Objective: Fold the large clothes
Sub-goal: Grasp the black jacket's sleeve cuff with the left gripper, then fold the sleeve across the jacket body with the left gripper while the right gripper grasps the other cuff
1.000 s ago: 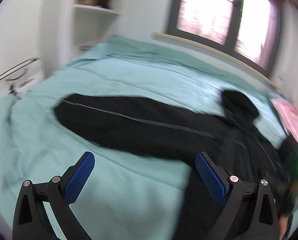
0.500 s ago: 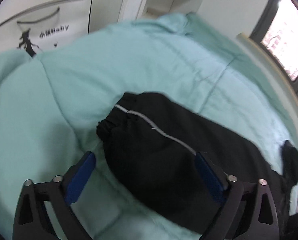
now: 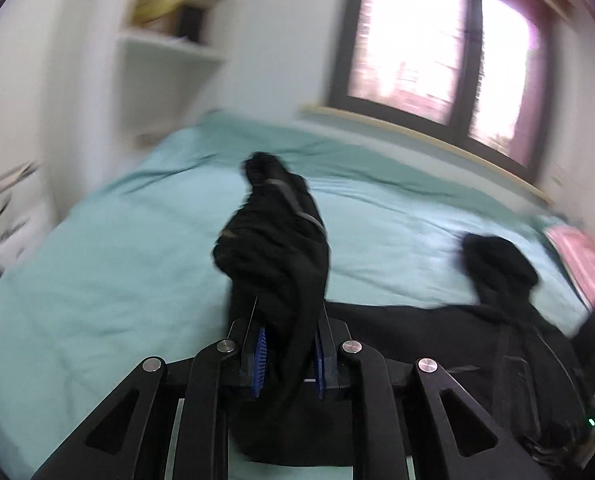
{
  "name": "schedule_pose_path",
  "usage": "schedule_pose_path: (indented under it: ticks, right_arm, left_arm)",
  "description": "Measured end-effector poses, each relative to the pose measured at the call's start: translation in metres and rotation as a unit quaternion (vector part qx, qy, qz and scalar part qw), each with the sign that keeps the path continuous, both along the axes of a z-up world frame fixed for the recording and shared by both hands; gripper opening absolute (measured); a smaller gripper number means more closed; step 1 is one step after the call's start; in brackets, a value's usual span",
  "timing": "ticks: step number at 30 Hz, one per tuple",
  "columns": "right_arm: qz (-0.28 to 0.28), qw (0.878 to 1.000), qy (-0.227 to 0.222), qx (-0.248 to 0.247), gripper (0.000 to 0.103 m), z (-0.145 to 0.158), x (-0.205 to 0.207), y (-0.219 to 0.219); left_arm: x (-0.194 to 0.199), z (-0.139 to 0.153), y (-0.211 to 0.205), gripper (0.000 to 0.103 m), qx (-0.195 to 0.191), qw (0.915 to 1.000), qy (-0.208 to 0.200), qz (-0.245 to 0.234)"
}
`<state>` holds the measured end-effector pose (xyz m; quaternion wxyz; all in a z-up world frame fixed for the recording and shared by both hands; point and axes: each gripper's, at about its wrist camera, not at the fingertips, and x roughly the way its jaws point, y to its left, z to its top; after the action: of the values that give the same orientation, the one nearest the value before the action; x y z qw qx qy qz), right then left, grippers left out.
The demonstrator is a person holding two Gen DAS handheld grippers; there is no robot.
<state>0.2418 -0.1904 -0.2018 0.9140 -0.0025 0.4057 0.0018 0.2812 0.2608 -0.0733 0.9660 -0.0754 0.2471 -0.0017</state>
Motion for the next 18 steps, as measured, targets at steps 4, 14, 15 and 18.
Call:
schedule_pose_path:
  ticks: [4, 14, 15, 18]
  right_arm:
    - [0.001, 1.0, -0.001, 0.002, 0.103, 0.0, 0.0, 0.0]
    - [0.002, 1.0, -0.001, 0.009, 0.103, 0.0, 0.0, -0.001]
    - [0.002, 1.0, 0.001, 0.007, 0.103, -0.001, 0.001, 0.0]
    - [0.003, 1.0, 0.013, -0.002, 0.103, 0.001, 0.003, 0.004]
  left_arm:
    - [0.011, -0.011, -0.085, 0.018, 0.031, 0.995, 0.022, -0.092]
    - [0.057, -0.129, -0.19, 0.03, 0.096, 0.9556, 0.197, -0.197]
    - [0.054, -0.125, -0.19, 0.052, 0.086, 0.9545, 0.194, -0.209]
    - [0.041, -0.103, -0.181, 0.072, 0.036, 0.9514, 0.181, -0.247]
